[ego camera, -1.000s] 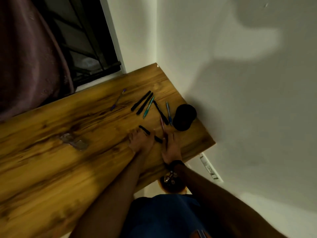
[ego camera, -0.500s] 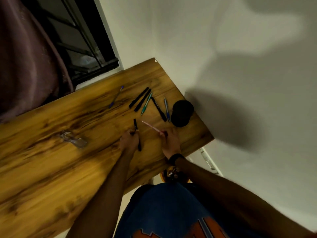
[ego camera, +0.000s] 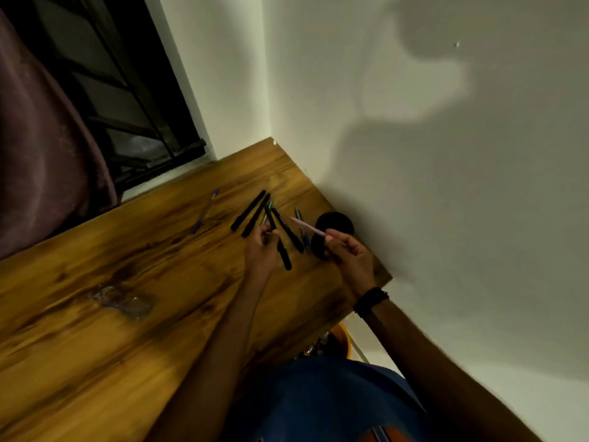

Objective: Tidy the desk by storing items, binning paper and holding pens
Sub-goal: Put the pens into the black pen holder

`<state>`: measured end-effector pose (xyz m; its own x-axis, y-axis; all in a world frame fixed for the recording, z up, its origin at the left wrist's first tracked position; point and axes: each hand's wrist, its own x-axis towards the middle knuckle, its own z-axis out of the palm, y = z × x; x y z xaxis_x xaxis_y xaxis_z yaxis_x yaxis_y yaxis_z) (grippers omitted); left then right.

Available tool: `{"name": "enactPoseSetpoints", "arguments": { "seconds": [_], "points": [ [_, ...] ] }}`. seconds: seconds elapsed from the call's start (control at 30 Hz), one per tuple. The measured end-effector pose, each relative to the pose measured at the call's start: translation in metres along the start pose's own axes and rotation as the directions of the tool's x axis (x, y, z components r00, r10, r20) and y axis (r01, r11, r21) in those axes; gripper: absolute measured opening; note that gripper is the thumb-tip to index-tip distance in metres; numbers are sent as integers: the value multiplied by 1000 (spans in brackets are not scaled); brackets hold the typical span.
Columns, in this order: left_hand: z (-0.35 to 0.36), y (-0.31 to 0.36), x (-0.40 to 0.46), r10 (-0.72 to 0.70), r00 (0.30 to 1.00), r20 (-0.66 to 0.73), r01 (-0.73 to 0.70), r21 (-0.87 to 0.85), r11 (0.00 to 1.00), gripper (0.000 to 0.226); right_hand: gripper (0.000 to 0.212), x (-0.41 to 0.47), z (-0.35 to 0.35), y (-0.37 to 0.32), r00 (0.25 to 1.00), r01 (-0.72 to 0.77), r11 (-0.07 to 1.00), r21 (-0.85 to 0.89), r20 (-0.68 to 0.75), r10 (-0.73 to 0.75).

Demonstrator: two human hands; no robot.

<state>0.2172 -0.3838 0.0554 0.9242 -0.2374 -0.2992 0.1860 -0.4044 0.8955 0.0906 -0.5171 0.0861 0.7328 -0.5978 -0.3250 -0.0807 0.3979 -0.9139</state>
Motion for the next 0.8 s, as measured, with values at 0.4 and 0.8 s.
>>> {"name": "enactPoseSetpoints", "arguments": {
  "seconds": [0.4, 0.8],
  "points": [
    [18, 69, -3, 285, 958, 19, -281, -109, 953, 6, 6, 25, 5, -40, 729, 509, 651, -564, -119, -674],
    [40, 90, 0, 498, 867, 23, -496, -76, 865, 6, 11, 26, -7, -37, 727, 410, 674, -615, -226, -649]
  ]
}}
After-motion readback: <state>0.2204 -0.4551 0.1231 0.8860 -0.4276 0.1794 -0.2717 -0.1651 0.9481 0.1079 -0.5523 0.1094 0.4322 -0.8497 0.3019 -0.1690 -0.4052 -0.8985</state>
